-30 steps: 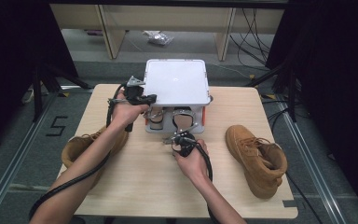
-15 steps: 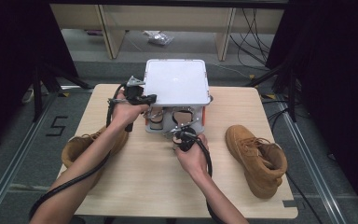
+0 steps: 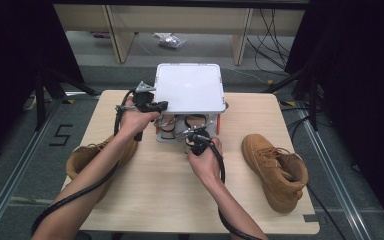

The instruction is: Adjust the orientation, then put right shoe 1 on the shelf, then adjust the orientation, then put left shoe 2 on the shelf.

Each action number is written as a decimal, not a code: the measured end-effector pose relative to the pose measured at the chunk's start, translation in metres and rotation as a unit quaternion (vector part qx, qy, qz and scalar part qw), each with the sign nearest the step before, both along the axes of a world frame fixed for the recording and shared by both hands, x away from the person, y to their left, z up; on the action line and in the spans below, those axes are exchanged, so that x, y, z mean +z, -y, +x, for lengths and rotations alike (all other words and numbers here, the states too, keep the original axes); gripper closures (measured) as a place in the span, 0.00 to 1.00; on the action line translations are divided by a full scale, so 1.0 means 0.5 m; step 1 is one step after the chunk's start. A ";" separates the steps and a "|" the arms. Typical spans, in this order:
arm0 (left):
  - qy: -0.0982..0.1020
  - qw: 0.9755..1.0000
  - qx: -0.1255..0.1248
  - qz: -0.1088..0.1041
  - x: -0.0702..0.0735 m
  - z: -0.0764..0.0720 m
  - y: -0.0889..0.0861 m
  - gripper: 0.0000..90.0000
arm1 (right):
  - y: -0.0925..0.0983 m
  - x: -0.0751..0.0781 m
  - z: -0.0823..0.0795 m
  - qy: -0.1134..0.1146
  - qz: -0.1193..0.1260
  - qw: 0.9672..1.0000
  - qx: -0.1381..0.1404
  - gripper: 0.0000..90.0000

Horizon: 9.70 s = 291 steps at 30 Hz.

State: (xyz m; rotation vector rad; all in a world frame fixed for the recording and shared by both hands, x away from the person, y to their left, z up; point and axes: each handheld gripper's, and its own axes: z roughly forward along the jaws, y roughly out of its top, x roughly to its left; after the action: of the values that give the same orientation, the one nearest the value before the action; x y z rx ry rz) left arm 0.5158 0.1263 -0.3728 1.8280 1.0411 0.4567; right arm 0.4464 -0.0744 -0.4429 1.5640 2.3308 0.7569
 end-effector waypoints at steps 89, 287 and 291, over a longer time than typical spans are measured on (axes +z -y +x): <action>0.001 1.000 -0.001 0.002 0.001 -0.003 0.004 1.00 | 0.023 -0.057 0.107 0.084 -0.020 0.995 -0.048 0.94; -0.099 0.937 0.187 -0.277 -0.066 -0.231 -0.427 0.89 | 0.201 -0.048 -0.150 0.083 0.137 0.987 -0.004 0.56; -0.096 0.936 0.186 -0.282 -0.061 -0.226 -0.423 0.89 | 0.201 -0.048 -0.151 0.086 0.136 0.987 -0.002 0.56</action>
State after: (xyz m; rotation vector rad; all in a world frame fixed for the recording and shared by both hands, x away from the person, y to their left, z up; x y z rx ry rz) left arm 0.4026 0.3378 -0.4032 1.1806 1.4861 0.1665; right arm 0.3710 -0.1751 -0.4670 1.5346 2.1724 1.2012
